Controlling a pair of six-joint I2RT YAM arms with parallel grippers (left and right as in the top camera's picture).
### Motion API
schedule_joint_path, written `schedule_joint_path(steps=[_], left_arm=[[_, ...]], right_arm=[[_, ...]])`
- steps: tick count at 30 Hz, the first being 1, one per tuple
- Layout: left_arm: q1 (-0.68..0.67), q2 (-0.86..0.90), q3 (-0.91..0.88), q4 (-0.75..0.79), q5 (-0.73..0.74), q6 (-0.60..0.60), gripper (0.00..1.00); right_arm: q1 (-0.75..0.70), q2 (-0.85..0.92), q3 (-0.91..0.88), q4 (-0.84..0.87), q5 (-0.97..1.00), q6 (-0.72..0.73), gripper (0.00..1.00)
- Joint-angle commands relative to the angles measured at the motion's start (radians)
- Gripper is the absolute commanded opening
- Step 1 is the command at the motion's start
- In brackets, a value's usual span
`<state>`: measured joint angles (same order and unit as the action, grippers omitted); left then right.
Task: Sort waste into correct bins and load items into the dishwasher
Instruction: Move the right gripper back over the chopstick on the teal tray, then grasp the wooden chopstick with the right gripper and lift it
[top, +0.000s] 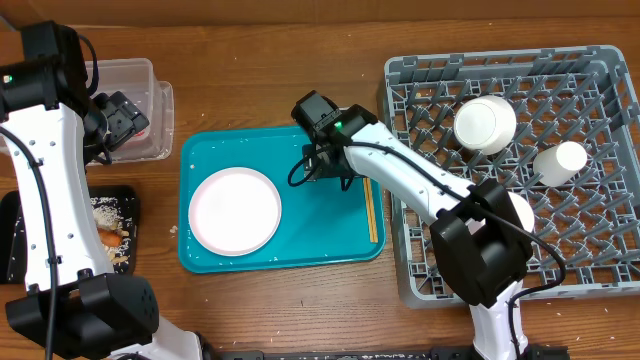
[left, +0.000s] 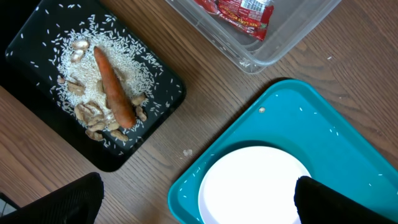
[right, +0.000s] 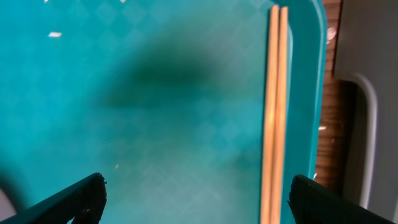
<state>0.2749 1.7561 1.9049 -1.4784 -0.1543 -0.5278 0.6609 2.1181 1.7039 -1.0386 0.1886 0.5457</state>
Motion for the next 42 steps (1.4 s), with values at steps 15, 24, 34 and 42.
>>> schedule_joint_path(steps=[15, 24, 34, 42], left_arm=[[0.000, -0.016, 0.014, -0.002, -0.003, 0.004, 1.00], [0.000, -0.016, 0.014, -0.002, -0.003, 0.004, 1.00], [0.000, -0.016, 0.014, -0.002, -0.003, 0.004, 1.00], [0.000, -0.016, 0.014, -0.002, -0.003, 0.004, 1.00]], right_arm=[[-0.027, 0.089, 0.014, 0.030, -0.037, -0.003, 0.95], [-0.027, 0.123, -0.001, 0.043, -0.036, -0.003, 0.95], [-0.027, 0.123, -0.003, 0.043, -0.069, -0.003, 0.77], [-0.026, 0.123, -0.003, 0.042, -0.093, -0.003, 0.32]])
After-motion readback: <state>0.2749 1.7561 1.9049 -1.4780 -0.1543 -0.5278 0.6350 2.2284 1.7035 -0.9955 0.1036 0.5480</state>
